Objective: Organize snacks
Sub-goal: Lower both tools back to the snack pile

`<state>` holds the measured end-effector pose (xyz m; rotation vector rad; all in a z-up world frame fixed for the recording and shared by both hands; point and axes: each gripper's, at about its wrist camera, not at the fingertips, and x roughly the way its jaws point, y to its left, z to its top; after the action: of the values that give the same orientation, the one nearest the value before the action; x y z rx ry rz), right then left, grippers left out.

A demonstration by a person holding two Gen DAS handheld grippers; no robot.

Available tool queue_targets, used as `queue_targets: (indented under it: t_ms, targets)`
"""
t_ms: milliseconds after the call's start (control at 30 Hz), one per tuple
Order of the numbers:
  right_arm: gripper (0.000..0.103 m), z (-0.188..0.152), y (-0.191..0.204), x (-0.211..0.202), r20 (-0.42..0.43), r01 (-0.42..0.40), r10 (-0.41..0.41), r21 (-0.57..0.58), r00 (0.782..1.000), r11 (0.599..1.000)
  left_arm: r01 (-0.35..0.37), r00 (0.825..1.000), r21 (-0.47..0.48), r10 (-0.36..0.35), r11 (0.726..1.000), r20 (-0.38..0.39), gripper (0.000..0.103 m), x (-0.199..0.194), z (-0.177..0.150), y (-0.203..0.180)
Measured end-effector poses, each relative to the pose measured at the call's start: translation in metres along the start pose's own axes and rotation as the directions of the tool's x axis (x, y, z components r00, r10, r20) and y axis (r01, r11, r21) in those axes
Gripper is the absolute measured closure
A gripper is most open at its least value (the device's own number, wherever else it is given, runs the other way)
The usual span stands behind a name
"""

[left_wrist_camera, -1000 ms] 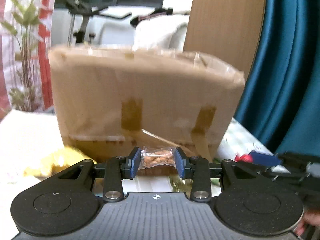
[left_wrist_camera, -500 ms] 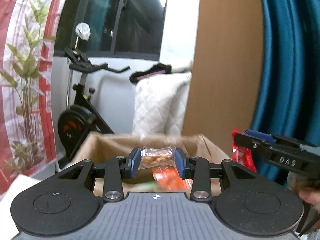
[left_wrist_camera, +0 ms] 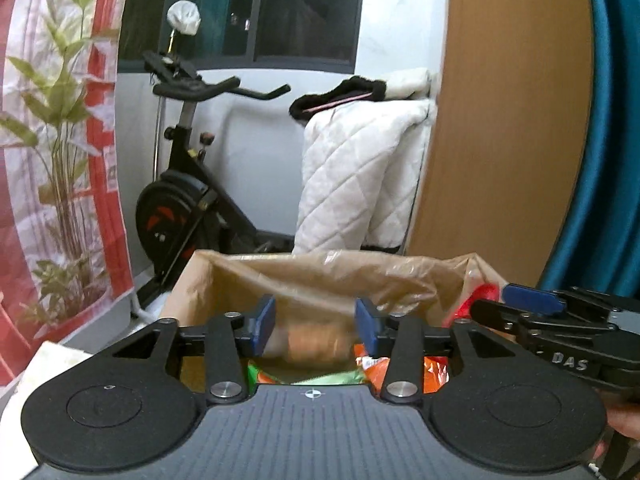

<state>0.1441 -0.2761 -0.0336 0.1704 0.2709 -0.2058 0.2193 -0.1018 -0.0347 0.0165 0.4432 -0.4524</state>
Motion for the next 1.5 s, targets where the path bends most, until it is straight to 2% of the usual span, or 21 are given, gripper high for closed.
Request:
queue_targets:
  t_ms: [100, 200, 333, 600, 867, 1200, 1400, 1500]
  targets:
    - [0.043, -0.007, -0.002, -0.008, -0.001, 0.005, -0.005, 0.029, 1.0, 1.0, -0.013, 1.0, -0.017, 0.013, 1.0, -0.011, 0.046, -0.001, -0.006, 0.007]
    - [0.042, -0.011, -0.006, -0.024, 0.009, 0.003, -0.004, 0.05, 1.0, 0.999, -0.027, 0.999, -0.014, 0.027, 1.0, -0.029, 0.039, -0.009, -0.009, 0.009]
    - [0.042, -0.014, -0.009, -0.045, 0.012, -0.014, 0.014, 0.062, 1.0, 0.998, -0.033, 0.999, 0.006, 0.033, 0.999, -0.014, 0.036, -0.032, -0.013, 0.007]
    - [0.042, -0.024, -0.008, -0.084, 0.009, -0.07, 0.07, 0.084, 0.998, 0.994, -0.022, 1.0, 0.007, 0.022, 1.0, 0.001, 0.036, -0.073, -0.029, -0.002]
    - [0.042, -0.048, -0.009, -0.118, 0.0, -0.084, 0.085, 0.11, 0.996, 0.99, -0.045, 0.998, -0.045, 0.043, 0.998, -0.052, 0.037, -0.091, -0.06, -0.002]
    - [0.043, -0.111, -0.015, -0.121, -0.115, -0.057, 0.083, 0.212, 0.99, 0.976, -0.101, 0.986, -0.041, 0.095, 0.994, -0.137, 0.037, -0.105, -0.096, 0.029]
    - [0.045, -0.151, 0.002, -0.106, -0.217, -0.06, 0.115, 0.243, 0.969, 0.968, -0.128, 0.976, -0.059, 0.115, 0.99, -0.183, 0.042, -0.109, -0.114, 0.053]
    - [0.045, -0.167, 0.019, -0.093, -0.27, -0.092, 0.165, 0.261, 0.949, 0.961, -0.134, 0.972, -0.068, 0.118, 0.989, -0.202, 0.045, -0.113, -0.123, 0.066]
